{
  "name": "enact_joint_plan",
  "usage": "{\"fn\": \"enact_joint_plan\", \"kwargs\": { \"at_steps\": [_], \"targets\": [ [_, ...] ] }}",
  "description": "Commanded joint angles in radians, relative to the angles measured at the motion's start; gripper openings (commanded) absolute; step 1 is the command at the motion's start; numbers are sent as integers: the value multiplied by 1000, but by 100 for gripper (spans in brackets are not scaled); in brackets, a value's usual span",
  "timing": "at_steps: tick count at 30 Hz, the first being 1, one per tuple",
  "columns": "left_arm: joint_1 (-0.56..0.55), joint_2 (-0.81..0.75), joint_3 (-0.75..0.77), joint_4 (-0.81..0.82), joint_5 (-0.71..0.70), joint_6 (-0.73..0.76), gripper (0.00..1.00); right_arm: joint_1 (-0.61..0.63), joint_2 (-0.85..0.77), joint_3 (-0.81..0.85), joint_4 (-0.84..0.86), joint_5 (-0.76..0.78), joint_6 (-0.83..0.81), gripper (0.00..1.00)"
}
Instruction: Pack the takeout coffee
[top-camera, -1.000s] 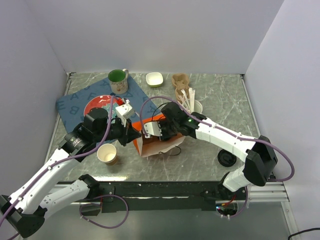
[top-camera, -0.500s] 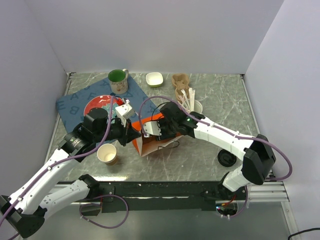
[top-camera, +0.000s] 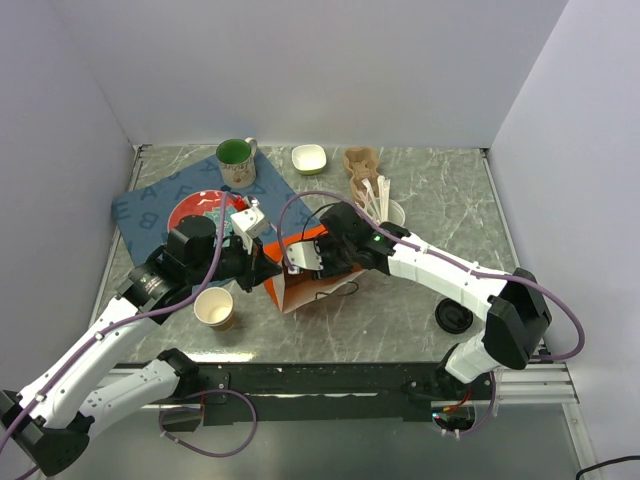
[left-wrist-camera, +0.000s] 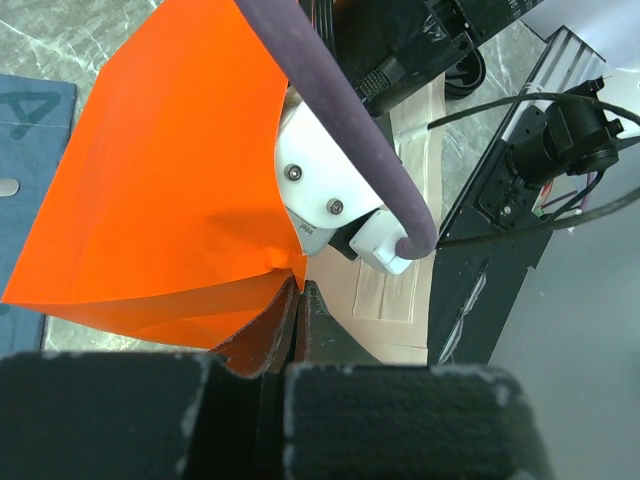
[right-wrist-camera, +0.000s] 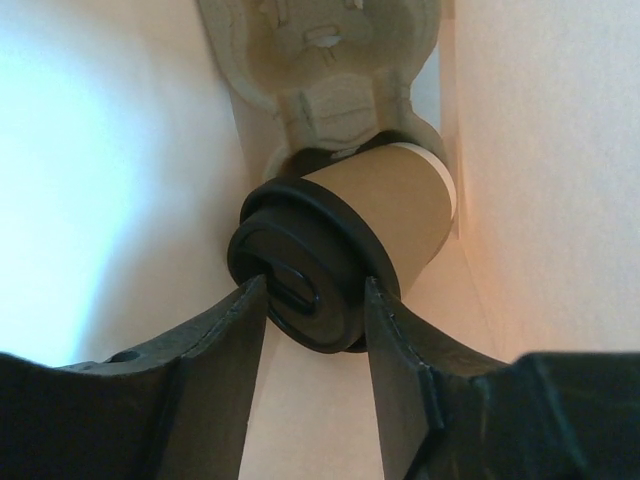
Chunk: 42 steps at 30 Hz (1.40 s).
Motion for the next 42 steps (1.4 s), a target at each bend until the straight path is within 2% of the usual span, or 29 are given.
{"fn": "enact_joint_plan", "kwargs": {
  "at_steps": [1, 4, 6, 17, 18, 20, 28, 42],
  "targets": [
    [1, 0, 12, 26, 28, 11, 1, -16, -25, 39, 6, -6, 6, 57],
    [1, 2, 12, 31, 25, 9, 1, -17, -27, 36, 14, -8, 5, 64],
    [1, 2, 11, 32, 25, 6, 1, -19, -28, 36, 17, -11, 8, 65],
    [1, 2, -3, 43, 24, -1, 1, -23, -45, 41, 15, -25, 26, 57],
    [1, 2, -3, 43, 22, -1, 1, -23, -47, 42, 12, -29, 26, 50],
    [0, 3, 2, 42, 21, 0, 1, -23, -47, 48, 5, -31, 26, 47],
    [1, 2, 0, 42, 22, 0, 1, -26, -50, 35, 28, -15, 29, 53],
    [1, -3, -4, 40, 20, -1, 1, -43, -38, 44, 115, -3, 51, 51]
  ]
}}
